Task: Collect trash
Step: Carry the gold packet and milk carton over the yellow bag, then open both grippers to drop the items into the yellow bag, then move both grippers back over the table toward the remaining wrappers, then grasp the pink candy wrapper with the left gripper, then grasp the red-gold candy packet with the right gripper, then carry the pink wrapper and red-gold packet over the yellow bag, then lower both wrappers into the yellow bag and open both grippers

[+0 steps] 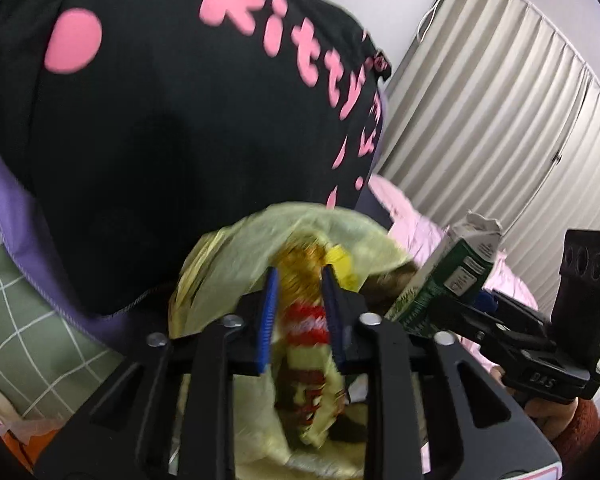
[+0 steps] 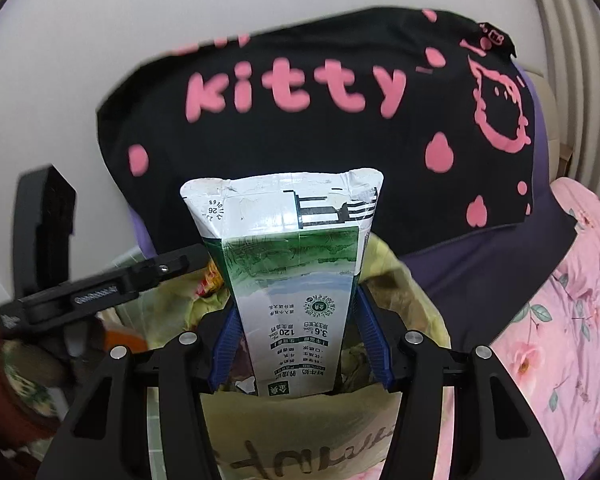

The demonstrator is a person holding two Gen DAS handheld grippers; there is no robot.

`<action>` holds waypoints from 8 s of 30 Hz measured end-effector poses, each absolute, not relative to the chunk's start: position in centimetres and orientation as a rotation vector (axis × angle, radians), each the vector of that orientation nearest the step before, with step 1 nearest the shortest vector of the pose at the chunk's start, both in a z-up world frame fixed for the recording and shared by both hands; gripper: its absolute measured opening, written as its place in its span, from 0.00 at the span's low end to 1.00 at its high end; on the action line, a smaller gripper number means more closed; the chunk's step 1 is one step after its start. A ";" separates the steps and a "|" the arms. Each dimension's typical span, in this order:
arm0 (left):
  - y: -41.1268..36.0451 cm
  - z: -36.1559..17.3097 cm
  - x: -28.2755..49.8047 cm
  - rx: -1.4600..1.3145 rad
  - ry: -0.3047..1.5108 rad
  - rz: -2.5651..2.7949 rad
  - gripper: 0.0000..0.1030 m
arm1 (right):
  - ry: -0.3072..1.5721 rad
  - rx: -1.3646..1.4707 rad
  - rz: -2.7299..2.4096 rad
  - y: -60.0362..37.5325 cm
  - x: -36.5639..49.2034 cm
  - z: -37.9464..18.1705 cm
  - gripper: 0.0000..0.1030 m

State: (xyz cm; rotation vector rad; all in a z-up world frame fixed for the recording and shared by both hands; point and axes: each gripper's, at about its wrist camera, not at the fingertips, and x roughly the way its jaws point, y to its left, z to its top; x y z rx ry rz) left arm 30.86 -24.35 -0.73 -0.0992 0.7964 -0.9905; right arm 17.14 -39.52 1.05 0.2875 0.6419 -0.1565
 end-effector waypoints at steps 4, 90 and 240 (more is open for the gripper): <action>-24.2 -1.8 31.1 -0.086 0.822 -0.985 0.07 | 0.681 0.253 -0.177 -39.2 17.7 0.0 0.50; 10.7 -11.3 19.3 -0.123 0.993 -0.360 0.43 | 1.007 -0.005 0.578 -11.8 21.3 -10.6 0.50; -26.3 -2.8 29.4 0.251 0.934 -0.881 0.05 | 0.852 0.147 -0.110 -38.9 22.1 -2.2 0.27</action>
